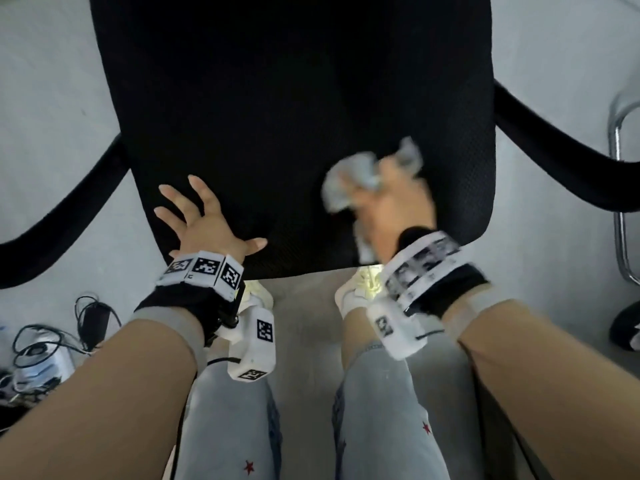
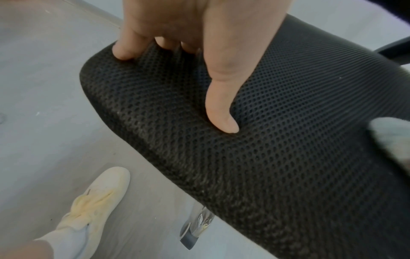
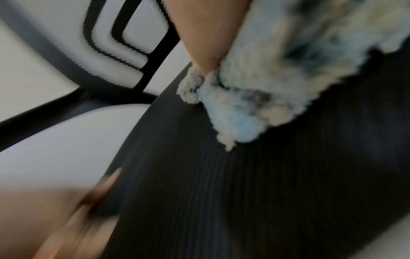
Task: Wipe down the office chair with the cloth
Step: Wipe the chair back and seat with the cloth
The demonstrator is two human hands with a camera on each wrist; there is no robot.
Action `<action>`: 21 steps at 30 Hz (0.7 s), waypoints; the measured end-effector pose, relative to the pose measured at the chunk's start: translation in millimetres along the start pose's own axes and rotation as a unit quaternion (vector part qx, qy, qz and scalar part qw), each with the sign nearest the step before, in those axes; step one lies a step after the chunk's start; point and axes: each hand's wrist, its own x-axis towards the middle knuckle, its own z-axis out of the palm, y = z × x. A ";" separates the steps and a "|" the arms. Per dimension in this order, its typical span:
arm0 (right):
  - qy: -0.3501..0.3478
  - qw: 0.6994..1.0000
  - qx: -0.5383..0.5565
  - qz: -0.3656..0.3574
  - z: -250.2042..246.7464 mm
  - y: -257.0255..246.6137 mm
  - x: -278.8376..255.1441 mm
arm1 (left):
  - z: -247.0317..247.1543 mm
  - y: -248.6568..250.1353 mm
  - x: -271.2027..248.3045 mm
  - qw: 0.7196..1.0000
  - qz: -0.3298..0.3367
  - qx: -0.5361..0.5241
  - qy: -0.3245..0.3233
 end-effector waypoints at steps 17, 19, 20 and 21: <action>0.048 0.988 -0.110 0.099 -36.4 -31.3 92.9 | -9.1 -13.2 8.6 0.998 0.035 0.040 -0.027; -0.004 0.987 -0.151 0.047 -12.3 -56.7 77.8 | -12.3 -13.7 6.9 0.998 0.042 0.033 -0.035; -0.029 0.989 -0.146 -0.011 0.1 -70.9 67.4 | -15.5 -15.2 6.5 0.998 0.046 0.031 -0.038; -0.057 0.987 -0.131 -0.069 9.6 -82.6 55.8 | -19.5 -17.3 5.5 0.997 0.050 0.028 -0.044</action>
